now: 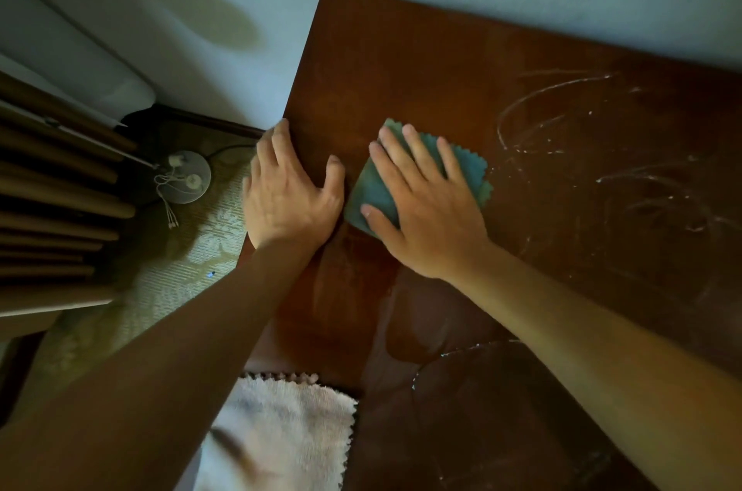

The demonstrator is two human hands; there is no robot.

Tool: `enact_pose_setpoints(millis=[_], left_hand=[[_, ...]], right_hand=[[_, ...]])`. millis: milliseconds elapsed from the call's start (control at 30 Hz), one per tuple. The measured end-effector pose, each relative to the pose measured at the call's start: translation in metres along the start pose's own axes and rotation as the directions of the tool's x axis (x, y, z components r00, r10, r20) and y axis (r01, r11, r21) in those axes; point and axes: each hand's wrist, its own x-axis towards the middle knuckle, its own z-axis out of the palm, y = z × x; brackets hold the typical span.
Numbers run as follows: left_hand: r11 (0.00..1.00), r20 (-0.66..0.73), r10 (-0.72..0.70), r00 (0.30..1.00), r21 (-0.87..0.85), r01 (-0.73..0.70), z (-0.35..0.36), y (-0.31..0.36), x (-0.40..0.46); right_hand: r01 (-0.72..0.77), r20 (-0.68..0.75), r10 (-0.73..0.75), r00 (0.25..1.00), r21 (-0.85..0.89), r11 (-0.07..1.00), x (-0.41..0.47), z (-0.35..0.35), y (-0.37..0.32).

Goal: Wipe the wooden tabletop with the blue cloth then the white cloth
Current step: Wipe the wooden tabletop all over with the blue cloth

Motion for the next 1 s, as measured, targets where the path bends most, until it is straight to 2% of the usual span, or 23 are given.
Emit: enact_pose_setpoints(millis=[133,233,333,467,567,667,800,1000], left_hand=[[0.991,0.046,0.126,0.991,0.038,-0.128,0.000,-0.003,-0.002],[0.965,0.084,0.247,0.965,0.070,-0.253,-0.001,-0.004,-0.005],[0.965,0.072,0.255,0.964,0.039,-0.258,-0.001,-0.006,-0.004],[0.966,0.053,0.257,0.965,0.001,-0.258,-0.002,-0.006,-0.005],[0.965,0.078,0.261,0.962,-0.015,-0.261,-0.004,-0.007,-0.004],[0.946,0.114,0.313,0.943,0.052,-0.321,-0.008,-0.012,-0.016],[0.895,0.124,0.440,0.889,0.028,-0.446,-0.010,-0.023,-0.060],[0.870,0.065,0.492,0.868,-0.050,-0.490,-0.007,-0.031,-0.072]], right_hand=[[0.058,0.007,-0.058,0.998,-0.004,0.998,0.003,-0.004,0.018],[-0.026,-0.008,0.026,1.000,0.004,1.000,0.032,-0.015,0.050],[-0.059,0.006,0.059,0.998,-0.025,0.998,0.045,-0.015,0.062],[-0.121,-0.004,0.121,0.993,-0.005,0.993,0.022,-0.010,0.030],[-0.053,0.004,0.053,0.999,-0.024,0.998,-0.020,0.001,-0.009],[0.010,0.001,-0.010,1.000,-0.026,1.000,-0.054,0.013,-0.028],[0.046,0.002,-0.046,0.999,-0.037,0.998,-0.044,0.009,-0.015],[-0.055,-0.013,0.054,0.998,-0.039,0.998,-0.003,-0.003,0.011]])
